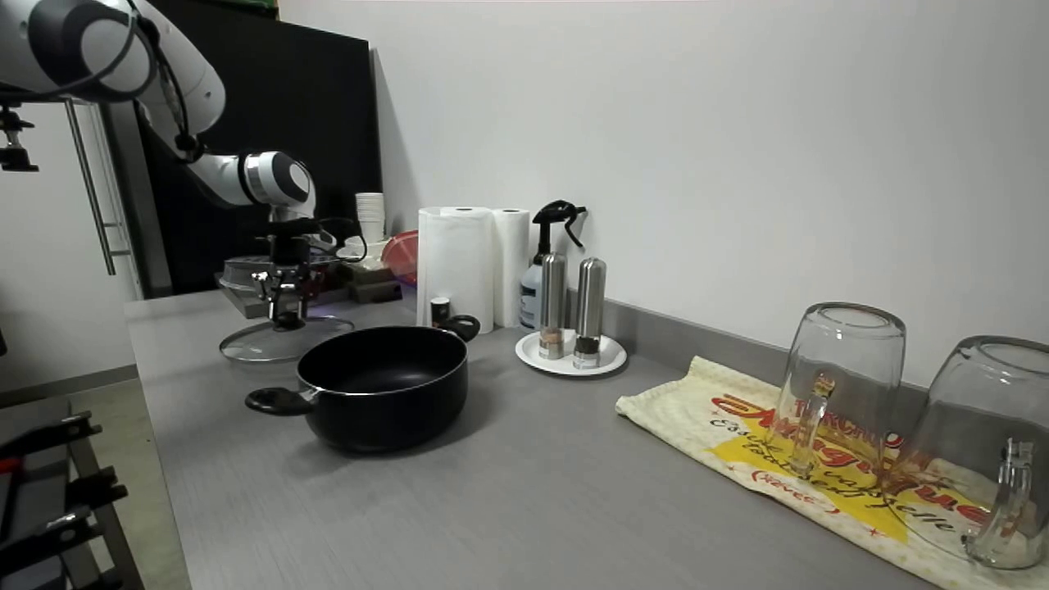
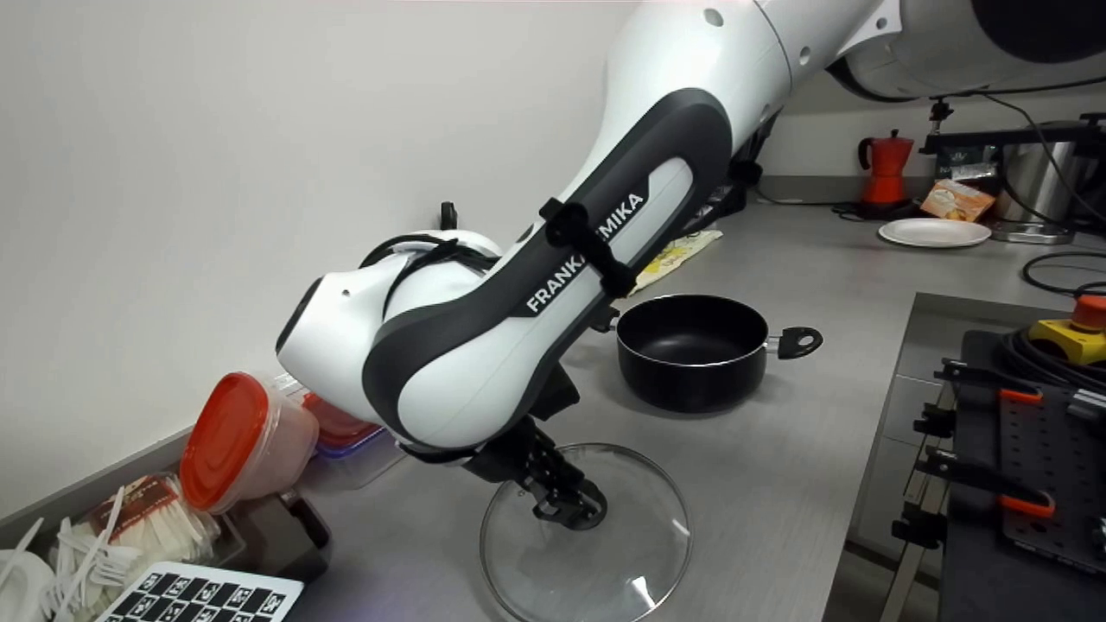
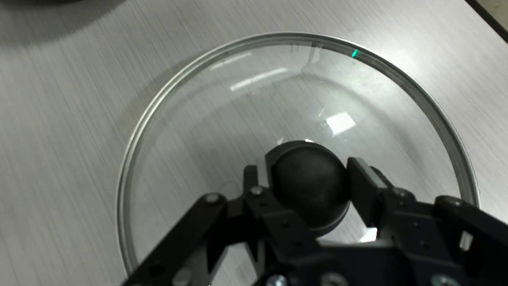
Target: Take the lid off of the pot
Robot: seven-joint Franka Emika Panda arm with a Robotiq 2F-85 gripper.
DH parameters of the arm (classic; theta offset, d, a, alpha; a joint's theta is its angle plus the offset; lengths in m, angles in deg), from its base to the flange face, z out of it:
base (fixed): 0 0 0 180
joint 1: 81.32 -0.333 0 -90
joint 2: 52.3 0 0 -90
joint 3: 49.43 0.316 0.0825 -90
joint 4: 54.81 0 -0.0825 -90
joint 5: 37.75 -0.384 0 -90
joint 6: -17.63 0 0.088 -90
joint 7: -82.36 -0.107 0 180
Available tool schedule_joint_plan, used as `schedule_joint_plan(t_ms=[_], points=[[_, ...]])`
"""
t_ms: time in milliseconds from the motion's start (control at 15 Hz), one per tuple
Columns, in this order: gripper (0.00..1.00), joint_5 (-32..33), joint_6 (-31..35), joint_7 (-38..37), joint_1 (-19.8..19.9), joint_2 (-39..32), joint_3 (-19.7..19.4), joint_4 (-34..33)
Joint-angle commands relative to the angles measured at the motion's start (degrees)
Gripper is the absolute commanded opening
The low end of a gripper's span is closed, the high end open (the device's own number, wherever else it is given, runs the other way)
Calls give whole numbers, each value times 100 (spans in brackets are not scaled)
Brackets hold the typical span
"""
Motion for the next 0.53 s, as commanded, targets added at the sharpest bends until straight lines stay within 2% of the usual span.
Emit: schedule_joint_plan(t_ms=[0, 467], points=[[25, 15, -470, 5, -151, -271, -96, -525], [25, -68, -662, -87, -173, -591, -113, -908]])
